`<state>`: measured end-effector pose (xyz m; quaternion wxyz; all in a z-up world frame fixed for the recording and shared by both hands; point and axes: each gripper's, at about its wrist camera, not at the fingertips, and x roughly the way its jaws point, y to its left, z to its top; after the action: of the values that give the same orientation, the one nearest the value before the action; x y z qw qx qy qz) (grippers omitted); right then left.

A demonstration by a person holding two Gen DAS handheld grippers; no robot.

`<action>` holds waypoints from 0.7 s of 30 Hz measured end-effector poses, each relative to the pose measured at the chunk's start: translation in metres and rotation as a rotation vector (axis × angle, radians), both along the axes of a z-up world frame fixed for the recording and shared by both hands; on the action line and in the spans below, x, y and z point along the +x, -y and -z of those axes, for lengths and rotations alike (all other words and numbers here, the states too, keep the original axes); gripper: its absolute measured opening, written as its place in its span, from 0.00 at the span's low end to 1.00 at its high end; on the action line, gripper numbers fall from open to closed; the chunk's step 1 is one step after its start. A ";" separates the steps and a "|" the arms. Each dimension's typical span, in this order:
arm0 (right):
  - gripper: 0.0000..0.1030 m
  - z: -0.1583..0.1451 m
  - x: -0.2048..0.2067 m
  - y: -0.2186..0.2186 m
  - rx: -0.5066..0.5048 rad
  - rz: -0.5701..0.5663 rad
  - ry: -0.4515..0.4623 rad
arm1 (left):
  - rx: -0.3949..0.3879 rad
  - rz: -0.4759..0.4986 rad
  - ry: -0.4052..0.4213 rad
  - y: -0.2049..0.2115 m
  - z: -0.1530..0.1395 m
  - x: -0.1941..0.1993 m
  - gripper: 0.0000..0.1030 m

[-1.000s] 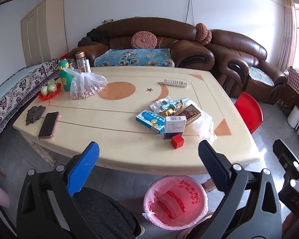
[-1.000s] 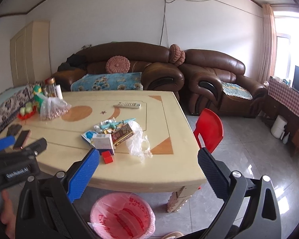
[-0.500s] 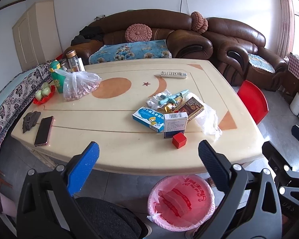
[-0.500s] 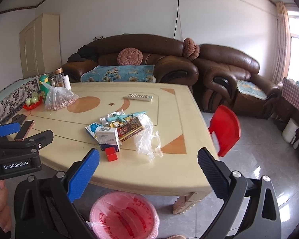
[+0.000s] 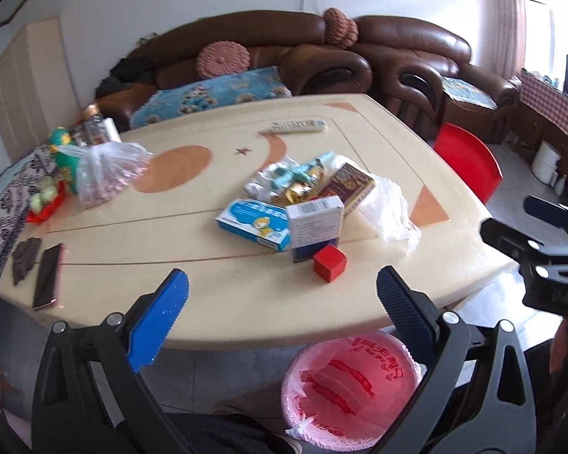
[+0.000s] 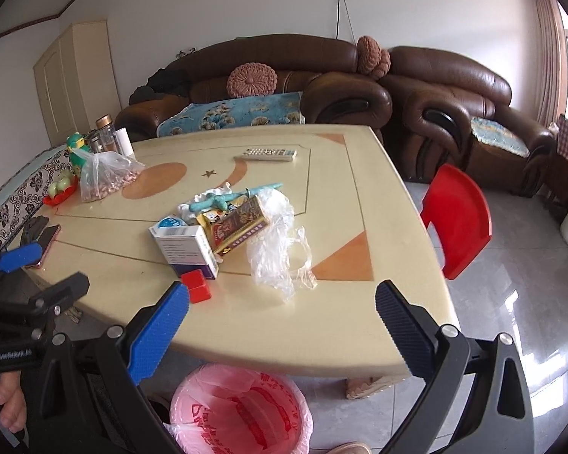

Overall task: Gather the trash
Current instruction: 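Grasp the white medicine box with the left tool while the right tool grasps the clear plastic bag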

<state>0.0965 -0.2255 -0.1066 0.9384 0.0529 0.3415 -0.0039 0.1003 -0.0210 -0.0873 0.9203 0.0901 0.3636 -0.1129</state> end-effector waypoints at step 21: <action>0.93 0.075 0.110 0.005 0.104 -0.156 -0.113 | 0.062 0.450 -0.045 0.022 0.053 0.101 0.95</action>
<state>0.2061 -0.2301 -0.1817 0.9112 0.0745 0.3965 0.0838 0.2012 -0.0431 -0.1399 0.8604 0.1948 0.3580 -0.3059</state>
